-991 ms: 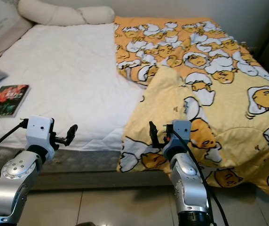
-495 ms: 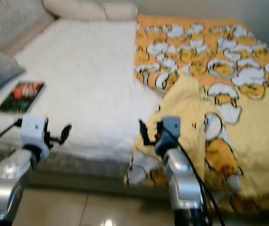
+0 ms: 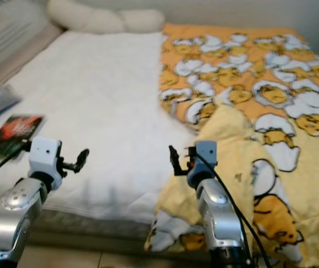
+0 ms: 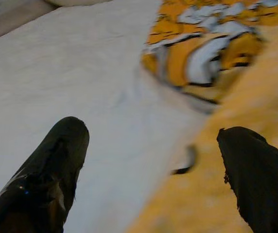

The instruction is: Clean up the room

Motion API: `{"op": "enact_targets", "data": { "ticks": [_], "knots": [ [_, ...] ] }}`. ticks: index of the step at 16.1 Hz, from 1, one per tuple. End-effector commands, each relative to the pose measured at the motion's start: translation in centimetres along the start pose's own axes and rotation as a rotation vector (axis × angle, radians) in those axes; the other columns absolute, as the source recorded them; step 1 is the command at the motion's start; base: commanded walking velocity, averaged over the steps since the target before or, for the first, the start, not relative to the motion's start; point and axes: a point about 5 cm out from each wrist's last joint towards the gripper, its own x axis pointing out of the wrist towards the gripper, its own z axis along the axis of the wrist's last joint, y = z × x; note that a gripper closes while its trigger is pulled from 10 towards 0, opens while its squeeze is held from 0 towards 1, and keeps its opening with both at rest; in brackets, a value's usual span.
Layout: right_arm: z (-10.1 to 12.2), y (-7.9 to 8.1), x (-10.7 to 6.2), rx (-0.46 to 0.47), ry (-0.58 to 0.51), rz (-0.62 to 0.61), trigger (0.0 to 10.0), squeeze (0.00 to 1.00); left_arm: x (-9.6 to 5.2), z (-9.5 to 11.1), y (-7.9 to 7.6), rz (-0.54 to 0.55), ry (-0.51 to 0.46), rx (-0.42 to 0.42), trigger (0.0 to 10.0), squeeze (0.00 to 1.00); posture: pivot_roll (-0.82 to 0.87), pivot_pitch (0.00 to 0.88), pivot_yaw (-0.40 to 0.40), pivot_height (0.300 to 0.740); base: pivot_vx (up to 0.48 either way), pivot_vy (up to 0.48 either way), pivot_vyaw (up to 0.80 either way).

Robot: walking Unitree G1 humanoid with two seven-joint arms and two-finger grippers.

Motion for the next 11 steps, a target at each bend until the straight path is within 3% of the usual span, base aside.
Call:
{"op": "enact_targets", "data": {
  "ticks": [1,4,10,11],
  "knots": [
    [0.42,-0.54,-0.12,-0.002,-0.015,-0.020,10.0,0.00,0.05,0.10,-0.46,-0.009,-0.005,0.002,10.0,0.67,-0.02,0.000,0.033,0.740,0.304,0.000,0.00],
    [-0.07,-0.69,-0.13,-0.001,0.012,-0.037,10.0,0.00,0.05,0.10,-0.55,-0.009,-0.012,0.013,10.0,0.64,-0.02,0.000,0.034,0.740,0.000,0.000,-0.21],
    [-0.30,-0.89,-0.12,0.003,0.028,-0.054,10.0,0.00,0.03,-0.03,-0.45,-0.008,-0.001,0.014,10.0,0.65,-0.01,0.000,0.035,0.740,0.000,0.474,-0.80],
    [-0.35,-0.88,-0.12,0.004,0.028,-0.054,10.0,0.00,0.07,0.12,-0.39,-0.009,-0.008,0.061,10.0,0.65,-0.01,0.000,0.035,0.740,0.000,0.000,-0.80]
  ]
}}
